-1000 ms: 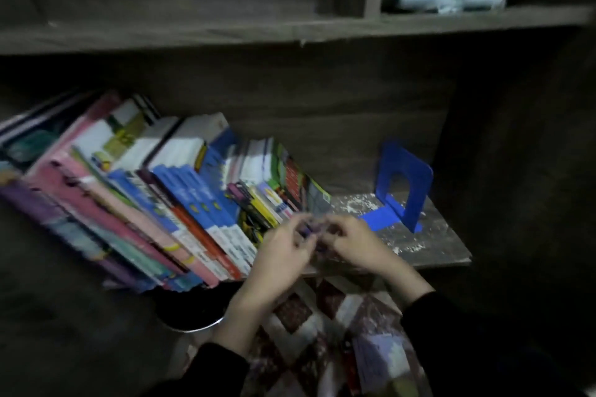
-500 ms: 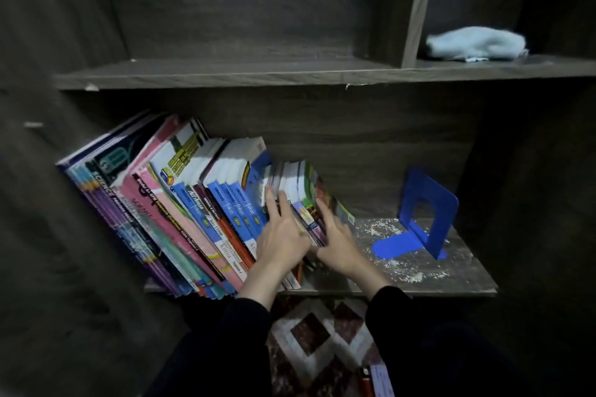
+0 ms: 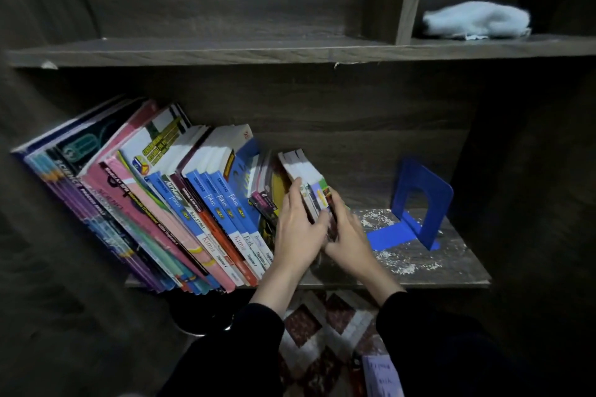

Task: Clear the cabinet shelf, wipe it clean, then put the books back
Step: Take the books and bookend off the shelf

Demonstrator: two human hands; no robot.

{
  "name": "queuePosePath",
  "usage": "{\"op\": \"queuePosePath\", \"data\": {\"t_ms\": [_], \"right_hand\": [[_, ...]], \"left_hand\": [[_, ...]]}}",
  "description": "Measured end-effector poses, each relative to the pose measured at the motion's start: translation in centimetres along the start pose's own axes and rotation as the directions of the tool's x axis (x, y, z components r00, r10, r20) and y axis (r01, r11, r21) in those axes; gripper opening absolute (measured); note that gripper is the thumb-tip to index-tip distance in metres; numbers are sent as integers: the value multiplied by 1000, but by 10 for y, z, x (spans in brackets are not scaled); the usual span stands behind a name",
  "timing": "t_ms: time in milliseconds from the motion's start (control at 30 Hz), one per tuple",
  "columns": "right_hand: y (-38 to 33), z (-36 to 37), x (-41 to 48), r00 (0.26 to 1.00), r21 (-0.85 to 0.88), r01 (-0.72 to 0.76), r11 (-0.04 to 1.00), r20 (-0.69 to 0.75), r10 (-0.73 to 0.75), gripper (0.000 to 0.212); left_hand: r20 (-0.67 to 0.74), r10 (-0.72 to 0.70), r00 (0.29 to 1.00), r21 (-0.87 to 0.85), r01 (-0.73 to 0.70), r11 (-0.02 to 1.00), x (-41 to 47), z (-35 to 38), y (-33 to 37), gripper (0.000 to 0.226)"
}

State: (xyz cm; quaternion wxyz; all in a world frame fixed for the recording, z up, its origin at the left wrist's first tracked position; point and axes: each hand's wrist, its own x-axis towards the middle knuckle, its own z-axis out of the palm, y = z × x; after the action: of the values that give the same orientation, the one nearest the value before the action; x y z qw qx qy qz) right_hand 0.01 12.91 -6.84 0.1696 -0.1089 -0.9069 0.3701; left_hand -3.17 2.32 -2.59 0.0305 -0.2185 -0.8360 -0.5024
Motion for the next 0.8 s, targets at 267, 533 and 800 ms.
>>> {"op": "queuePosePath", "data": {"t_ms": [267,533,800], "right_hand": [[29,-5,-14,995,98,16,995,-96,-6,97],[52,-6,-28,998,230,45,972,-41,-36,102],[44,-1,-34,996,234,91,968,-16,-89,64]], "left_hand": [[-50,135,990,113,-129,985,12,34,16,65],[-128,154,980,346,-101,933,16,63,23,73],[-239,203,949,38,-200,979,13,47,11,54]]}}
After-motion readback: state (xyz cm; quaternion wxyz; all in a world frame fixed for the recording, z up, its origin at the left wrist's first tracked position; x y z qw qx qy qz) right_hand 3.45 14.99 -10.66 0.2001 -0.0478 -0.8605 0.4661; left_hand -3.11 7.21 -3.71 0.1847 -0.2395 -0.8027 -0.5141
